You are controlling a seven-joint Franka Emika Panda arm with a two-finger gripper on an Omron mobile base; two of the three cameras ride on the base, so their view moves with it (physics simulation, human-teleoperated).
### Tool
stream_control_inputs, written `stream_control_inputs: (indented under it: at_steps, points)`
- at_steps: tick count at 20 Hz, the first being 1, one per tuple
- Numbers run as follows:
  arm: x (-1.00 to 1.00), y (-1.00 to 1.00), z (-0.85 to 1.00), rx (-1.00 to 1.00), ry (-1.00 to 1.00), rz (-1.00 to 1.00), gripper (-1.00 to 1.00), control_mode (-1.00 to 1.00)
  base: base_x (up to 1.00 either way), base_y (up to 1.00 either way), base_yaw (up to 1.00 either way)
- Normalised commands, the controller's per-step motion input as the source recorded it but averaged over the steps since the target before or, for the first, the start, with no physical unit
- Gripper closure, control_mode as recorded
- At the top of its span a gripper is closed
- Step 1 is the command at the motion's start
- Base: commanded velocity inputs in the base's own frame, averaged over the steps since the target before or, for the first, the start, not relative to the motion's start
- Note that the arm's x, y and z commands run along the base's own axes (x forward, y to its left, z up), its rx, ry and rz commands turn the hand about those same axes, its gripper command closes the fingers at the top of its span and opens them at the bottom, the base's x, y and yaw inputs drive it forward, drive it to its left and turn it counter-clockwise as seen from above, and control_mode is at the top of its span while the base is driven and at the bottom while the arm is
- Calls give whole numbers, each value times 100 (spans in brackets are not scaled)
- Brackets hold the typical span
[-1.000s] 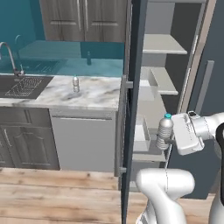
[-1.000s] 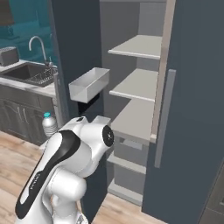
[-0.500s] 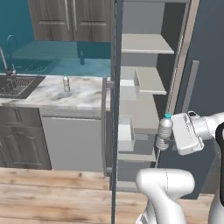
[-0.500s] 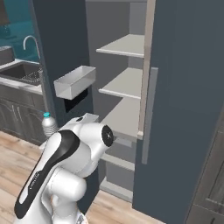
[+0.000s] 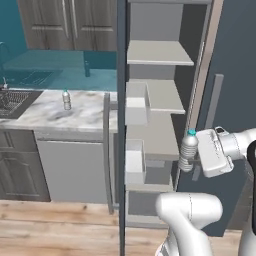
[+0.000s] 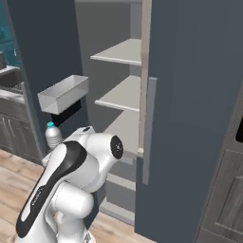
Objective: Take the bottled waters from the counter and place them in the freezer to freeze. Close the freezer door after placing the bottles.
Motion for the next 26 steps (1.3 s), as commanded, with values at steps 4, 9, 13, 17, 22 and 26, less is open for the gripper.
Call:
stream_control_inputs:
  at_steps: [4, 9, 13, 17, 22, 26]
  points:
    - [0, 0, 0, 0, 0, 0, 100, 100, 61, -4, 0]
    - [0, 0, 0, 0, 0, 0, 100, 100, 50, -38, 0]
    - [0, 0, 0, 0, 0, 0, 100, 100, 22, -9, 0]
    - [0, 0, 0, 0, 0, 0, 100, 100, 32, -12, 0]
    - [0, 0, 0, 0, 0, 0, 100, 100, 28, -19, 0]
    - [0, 0, 0, 0, 0, 0, 100, 100, 0, -12, 0]
